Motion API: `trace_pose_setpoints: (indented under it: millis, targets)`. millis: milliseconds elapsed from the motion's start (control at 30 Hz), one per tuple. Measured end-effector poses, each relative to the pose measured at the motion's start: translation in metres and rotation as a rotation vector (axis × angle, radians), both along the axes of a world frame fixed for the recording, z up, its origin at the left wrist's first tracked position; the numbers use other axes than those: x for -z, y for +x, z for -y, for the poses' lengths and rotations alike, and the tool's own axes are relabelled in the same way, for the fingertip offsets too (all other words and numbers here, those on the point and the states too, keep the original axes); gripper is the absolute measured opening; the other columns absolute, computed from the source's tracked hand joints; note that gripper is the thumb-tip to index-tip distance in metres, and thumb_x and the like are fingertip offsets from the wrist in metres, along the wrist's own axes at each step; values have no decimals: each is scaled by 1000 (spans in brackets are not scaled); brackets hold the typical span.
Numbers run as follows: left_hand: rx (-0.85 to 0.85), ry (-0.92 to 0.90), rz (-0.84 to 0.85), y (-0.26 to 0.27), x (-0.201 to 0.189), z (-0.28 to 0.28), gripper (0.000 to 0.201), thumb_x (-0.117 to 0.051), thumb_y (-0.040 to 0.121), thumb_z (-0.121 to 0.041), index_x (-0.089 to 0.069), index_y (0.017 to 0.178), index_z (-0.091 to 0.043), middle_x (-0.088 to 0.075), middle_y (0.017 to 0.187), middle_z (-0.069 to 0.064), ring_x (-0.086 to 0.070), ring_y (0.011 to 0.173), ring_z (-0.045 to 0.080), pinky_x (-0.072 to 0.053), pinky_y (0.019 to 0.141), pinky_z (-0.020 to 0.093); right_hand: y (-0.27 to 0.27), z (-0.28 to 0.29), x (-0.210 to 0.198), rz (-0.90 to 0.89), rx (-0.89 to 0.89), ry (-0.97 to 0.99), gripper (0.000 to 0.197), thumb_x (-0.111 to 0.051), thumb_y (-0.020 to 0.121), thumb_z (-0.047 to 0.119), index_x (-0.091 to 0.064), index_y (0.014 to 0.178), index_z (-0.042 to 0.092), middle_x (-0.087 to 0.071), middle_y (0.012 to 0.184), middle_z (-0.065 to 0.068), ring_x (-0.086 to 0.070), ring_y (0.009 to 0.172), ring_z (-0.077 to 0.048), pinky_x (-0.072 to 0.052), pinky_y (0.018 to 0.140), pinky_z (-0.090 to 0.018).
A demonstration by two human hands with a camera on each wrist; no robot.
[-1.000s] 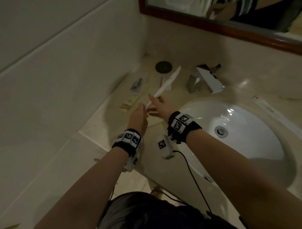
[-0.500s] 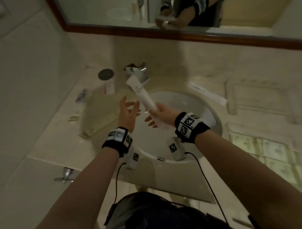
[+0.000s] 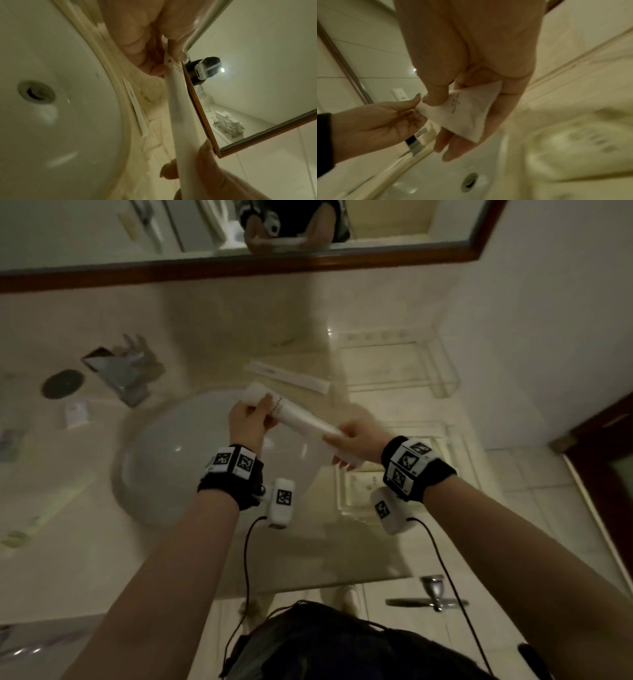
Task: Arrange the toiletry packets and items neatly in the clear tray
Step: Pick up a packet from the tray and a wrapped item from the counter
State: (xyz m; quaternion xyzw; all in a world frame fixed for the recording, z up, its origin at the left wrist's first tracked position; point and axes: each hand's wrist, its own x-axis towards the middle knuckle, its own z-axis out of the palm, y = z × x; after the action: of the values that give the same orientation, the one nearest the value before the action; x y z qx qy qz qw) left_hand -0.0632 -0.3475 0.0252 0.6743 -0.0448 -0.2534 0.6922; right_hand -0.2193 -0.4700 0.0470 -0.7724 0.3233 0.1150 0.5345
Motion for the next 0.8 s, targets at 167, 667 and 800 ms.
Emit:
trace_pose_setpoints:
  millis: [167,667,800]
  targets:
    - [88,-34,-74,-39,9,41,22,-66,87,-8,-57,105,1,-64,101,15,-64,87,22,-59,63,19,-63,68,6,44,148,-237,17,-60,92,27,-64,92,11,-62,73,-4,-58,62,-17,-49,55,-22]
    - [520,745,601,-76,38,77,23,-67,86,-28,-74,91,-7,-71,94,10,-57,78,16,-40,73,23,-99,124,42,-252,88,-691,25,-63,89,33,-68,107,15,-68,104,-11,-63,95,-28,-48,75,-30]
    - [496,786,635,-72,38,83,20,-70,83,-27,-73,91,-9,-71,97,8,-63,86,19,-42,73,23,-91,124,42,-276,56,-763,26,-64,89,32,-72,104,13,-69,103,-12,-64,93,-29,-51,78,-32]
